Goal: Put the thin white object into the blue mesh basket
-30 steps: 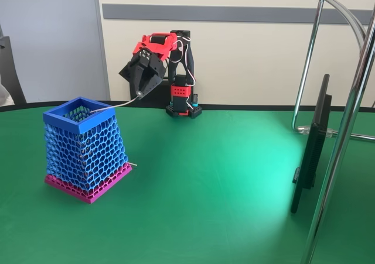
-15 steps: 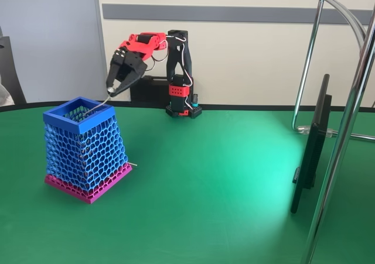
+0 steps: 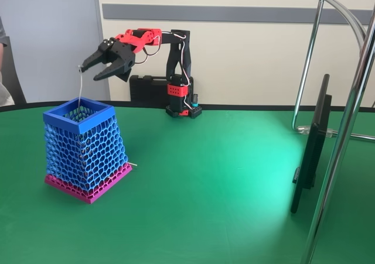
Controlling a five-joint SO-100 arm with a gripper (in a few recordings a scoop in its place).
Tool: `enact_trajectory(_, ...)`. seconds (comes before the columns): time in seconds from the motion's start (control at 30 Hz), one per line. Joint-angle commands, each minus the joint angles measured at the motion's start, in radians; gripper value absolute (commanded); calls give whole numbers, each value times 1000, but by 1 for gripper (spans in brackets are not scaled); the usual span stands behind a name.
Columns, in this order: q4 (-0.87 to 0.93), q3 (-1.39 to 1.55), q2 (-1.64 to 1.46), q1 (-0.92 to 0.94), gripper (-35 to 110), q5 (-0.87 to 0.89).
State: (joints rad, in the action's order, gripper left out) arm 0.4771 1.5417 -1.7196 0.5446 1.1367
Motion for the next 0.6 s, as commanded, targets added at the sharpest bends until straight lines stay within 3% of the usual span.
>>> enact_trajectory(0.0, -55, 35, -107, 9, 24, 2)
enact_trajectory(0.57, -293, 268, -127, 58, 22, -78)
